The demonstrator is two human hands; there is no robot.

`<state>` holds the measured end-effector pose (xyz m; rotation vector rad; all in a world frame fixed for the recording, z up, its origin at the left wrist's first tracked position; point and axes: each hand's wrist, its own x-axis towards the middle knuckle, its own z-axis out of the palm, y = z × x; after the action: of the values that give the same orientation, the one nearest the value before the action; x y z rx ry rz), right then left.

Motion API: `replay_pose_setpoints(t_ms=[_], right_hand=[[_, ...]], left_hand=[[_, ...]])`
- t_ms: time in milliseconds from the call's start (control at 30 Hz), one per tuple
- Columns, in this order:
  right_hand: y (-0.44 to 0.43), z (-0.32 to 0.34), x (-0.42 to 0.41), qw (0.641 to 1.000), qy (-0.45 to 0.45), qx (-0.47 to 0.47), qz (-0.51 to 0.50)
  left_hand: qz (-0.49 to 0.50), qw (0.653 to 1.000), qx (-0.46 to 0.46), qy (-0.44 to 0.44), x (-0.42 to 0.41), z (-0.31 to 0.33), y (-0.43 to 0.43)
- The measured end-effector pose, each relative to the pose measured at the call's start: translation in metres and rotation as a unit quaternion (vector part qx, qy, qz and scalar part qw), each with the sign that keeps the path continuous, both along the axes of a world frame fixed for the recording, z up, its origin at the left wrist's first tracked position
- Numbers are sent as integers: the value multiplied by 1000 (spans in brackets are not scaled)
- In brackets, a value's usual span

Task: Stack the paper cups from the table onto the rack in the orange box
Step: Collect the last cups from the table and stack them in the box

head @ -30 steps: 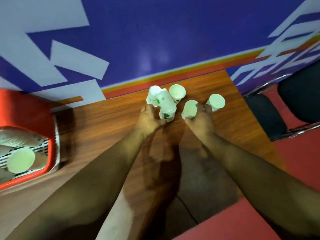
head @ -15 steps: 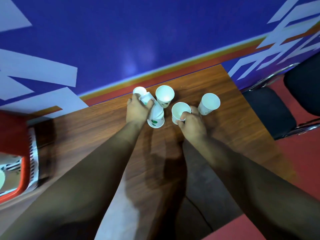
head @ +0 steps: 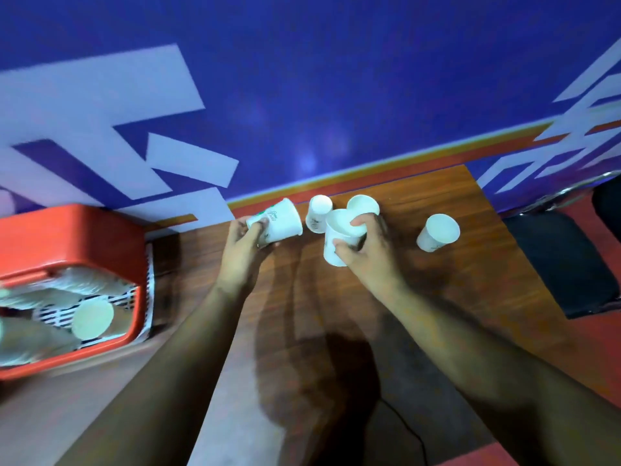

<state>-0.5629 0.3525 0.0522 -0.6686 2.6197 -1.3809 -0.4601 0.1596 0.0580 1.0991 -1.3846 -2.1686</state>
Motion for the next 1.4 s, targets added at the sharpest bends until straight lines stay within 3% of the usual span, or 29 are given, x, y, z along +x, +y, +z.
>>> replay_pose_setpoints(t_ms=[100,200,433,633,967,1167,1400], right_hand=[[-40,18,32,995,-74,-14,58],[-79,33,60,992,-79,-50,82],[-151,53,133,965,-140,-17,220],[-211,48,203,954,-156,11,256],[-290,15,280,961,-99,12,256],[-305,0,299,968,13,-6,249],[-310,-24,303,945,24,183,271]], left_hand=[[16,998,60,20,37,11,-17],[20,997,74,27,80,16,-38],[-89,996,-22,-7,196,31,-88],[-14,996,-92,-6,289,32,-133],[49,990,-130,-30,397,14,-166],[46,987,-148,-43,419,3,-178],[40,985,-161,-38,409,4,-181]])
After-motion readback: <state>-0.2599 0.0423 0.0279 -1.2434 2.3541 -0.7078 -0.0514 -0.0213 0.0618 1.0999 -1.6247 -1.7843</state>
